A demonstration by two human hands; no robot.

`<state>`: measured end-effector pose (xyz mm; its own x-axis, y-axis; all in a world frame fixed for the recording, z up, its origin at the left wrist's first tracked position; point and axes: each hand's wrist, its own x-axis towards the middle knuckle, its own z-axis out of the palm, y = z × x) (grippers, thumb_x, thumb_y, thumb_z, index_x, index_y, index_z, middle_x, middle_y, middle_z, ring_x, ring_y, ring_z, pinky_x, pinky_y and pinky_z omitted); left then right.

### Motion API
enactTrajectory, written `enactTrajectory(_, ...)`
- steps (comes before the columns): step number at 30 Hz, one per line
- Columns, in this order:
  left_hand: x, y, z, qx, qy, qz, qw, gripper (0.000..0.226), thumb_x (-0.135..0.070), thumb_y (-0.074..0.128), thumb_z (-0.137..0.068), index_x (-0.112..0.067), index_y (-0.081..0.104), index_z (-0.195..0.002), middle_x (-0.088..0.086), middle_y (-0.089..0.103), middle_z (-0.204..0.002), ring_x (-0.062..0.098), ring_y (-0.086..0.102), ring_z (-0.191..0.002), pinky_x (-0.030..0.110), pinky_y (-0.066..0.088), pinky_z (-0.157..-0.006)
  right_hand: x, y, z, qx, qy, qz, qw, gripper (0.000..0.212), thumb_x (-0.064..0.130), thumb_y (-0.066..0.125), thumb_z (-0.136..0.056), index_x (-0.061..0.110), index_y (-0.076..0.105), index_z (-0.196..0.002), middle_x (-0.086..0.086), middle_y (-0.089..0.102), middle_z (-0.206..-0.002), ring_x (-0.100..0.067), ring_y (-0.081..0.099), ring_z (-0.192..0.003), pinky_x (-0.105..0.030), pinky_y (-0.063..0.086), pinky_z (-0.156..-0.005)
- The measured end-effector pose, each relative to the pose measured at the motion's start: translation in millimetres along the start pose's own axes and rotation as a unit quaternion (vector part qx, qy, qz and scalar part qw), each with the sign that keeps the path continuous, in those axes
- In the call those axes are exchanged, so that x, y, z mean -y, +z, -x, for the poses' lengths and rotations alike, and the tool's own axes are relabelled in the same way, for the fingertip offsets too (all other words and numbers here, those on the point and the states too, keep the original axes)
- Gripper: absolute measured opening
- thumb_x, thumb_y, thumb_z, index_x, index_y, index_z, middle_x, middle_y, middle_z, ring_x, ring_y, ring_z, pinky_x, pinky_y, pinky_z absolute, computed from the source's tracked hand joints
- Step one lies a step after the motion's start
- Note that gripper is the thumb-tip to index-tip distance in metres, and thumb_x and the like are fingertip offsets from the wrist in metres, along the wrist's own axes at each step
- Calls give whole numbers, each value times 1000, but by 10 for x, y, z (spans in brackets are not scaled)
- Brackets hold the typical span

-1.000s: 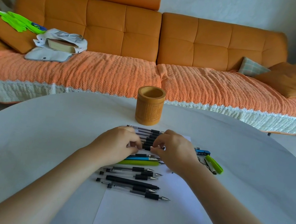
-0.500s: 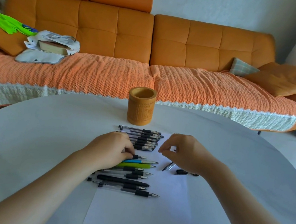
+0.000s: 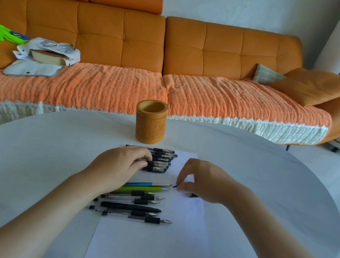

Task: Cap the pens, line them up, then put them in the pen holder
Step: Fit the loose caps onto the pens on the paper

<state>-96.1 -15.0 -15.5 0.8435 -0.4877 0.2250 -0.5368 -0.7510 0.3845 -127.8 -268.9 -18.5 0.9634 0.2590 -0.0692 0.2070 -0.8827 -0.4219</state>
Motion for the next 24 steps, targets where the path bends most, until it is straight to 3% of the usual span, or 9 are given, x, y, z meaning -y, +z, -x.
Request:
enactTrajectory(4, -8, -26, 14, 5, -17, 17, 1000, 15, -35, 51, -97, -39, 60, -109, -21, 62, -100, 4, 57, -91, 30, 49, -77, 61, -11, -40, -55, -3, -19, 998, 9, 40, 57, -94, 34, 63, -96, 14, 66, -91, -3, 58, -72, -29, 50, -67)
enactTrajectory(7, -32, -32, 15, 2, -26, 40, 999, 16, -33, 56, -96, -36, 64, -109, -20, 61, -101, 3, 57, -93, 26, 47, -79, 109, -12, -66, -110, -5, -95, 989, 9, 34, 58, -96, 30, 66, -97, 11, 67, -81, -4, 56, -63, -21, 43, -59)
enactTrajectory(10, -49, -37, 13, 1, -32, 49, 998, 18, -33, 61, -93, -35, 66, -110, -20, 61, -109, 5, 57, -99, 28, 47, -87, 166, 13, -82, -169, -5, -147, 975, 14, 25, 65, -93, 24, 75, -103, 20, 59, -70, 8, 54, -60, -7, 38, -56)
enactTrajectory(13, -54, -36, 14, 3, -29, 54, 998, 21, -31, 63, -92, -34, 65, -113, -21, 60, -113, 5, 56, -102, 28, 46, -90, 202, 19, -102, -175, 2, -159, 972, 25, 21, 68, -90, 25, 74, -114, 22, 57, -70, 11, 50, -56, -6, 38, -53)
enactTrajectory(16, -43, -45, 15, 1, -33, 57, 998, 23, -31, 62, -92, -33, 66, -114, -21, 60, -115, 5, 56, -103, 28, 46, -90, 221, 9, -84, -154, 5, -171, 973, 20, 20, 66, -92, 21, 75, -111, 24, 51, -65, 14, 50, -50, -4, 37, -50)
enactTrajectory(21, -69, -57, 24, 0, -26, 59, 998, 22, -31, 62, -92, -33, 67, -113, -20, 60, -113, 5, 56, -100, 26, 46, -87, 267, 57, -86, -125, -5, -145, 981, 19, 27, 65, -93, 24, 75, -109, 15, 65, -95, 20, 53, -61, -2, 39, -59)
enactTrajectory(24, -97, -52, 32, 2, -17, 59, 998, 20, -32, 62, -92, -35, 67, -111, -21, 61, -110, 6, 56, -98, 28, 47, -86, 294, 76, -88, -114, -3, -139, 984, 20, 31, 64, -93, 27, 74, -110, 17, 65, -99, 9, 55, -59, -6, 40, -56)
